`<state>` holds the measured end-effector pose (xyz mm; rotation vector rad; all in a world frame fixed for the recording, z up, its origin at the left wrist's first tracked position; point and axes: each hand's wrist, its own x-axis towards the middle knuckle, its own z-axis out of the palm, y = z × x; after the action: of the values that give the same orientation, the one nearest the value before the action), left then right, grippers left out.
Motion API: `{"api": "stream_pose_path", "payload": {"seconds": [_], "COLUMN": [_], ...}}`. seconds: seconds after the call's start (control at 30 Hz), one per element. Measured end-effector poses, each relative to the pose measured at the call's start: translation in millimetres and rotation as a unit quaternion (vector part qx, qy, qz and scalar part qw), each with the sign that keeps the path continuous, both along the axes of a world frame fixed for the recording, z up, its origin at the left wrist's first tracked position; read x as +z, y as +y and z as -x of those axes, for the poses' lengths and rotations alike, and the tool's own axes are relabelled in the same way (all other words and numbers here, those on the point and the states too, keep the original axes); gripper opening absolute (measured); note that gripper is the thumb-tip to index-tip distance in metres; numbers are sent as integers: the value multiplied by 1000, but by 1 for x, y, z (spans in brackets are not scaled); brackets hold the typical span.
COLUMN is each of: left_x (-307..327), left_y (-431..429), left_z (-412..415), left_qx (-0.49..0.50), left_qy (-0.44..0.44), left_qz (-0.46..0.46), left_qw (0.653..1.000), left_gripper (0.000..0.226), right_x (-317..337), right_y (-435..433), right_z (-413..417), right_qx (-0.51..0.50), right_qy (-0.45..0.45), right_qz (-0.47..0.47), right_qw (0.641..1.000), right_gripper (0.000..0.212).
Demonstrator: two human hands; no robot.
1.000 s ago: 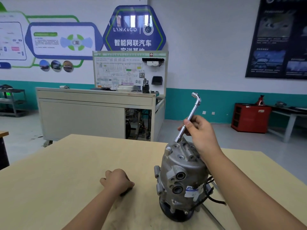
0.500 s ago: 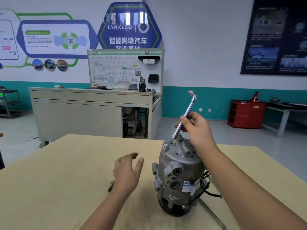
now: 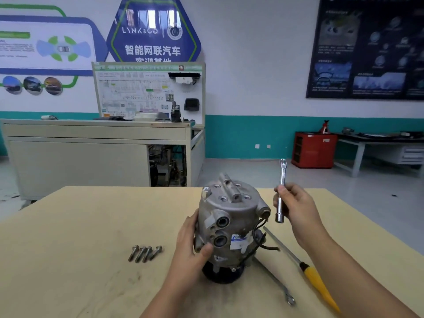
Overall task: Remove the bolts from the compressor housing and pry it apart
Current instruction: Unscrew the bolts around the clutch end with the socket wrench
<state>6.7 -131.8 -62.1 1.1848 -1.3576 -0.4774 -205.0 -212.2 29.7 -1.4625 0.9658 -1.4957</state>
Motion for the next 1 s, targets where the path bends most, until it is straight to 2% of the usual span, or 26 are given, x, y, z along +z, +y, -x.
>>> {"api": "stream_pose_path", "payload": {"seconds": [0.1, 0.23, 0.33, 0.43, 0.57, 0.67, 0.73, 0.8, 0.87, 0.9, 0.93, 1.0], "left_x": [-3, -1, -4, -5, -6, -5, -5, -4, -3, -1, -1, 0], "left_y": [2, 4, 2, -1, -2, -3, -4, -5, -6, -6, -6, -8], "left_z": [2, 5, 3, 0, -1, 0, 0, -1, -2, -2, -3, -5], "left_qx": [-9, -4, -2, -1, 10, 10, -3, -14, -19, -20, -19, -14], "left_qy": [-5, -18, -13, -14, -23, -14, -4, 0, -16, -26, -34, -40], "left_qz": [2, 21, 15, -7, -30, -30, -22, -14, -13, -17, -21, -24], "left_qw": [1000, 1000, 1000, 1000, 999, 999, 1000, 1000, 1000, 999, 999, 999], "left_gripper": [101, 86, 94, 103, 94, 95, 100, 103, 104, 104, 102, 98], "right_x": [-40, -80, -97, -102, -107, -110, -109, -108, -104, -102, -101, -100], "right_y": [1, 0, -2, -4, -2, -2, -2, -3, -2, 0, 2, 4], "right_z": [14, 22, 21, 13, 7, 7, 7, 7, 9, 9, 9, 7], "right_qx": [-7, -5, -48, -82, -105, -108, -112, -112, -13, 82, 174, 275], "right_qy": [93, 260, 383, 514, 570, 571, 555, 458, 297, 235, 199, 185], "right_qz": [-47, -86, -83, -60, -49, -54, -47, -8, 19, 7, -9, -42], "right_qw": [995, 962, 919, 851, 813, 812, 823, 882, 955, 969, 964, 943], "right_gripper": [18, 21, 19, 16, 33, 32, 18, 8, 27, 41, 55, 80]}}
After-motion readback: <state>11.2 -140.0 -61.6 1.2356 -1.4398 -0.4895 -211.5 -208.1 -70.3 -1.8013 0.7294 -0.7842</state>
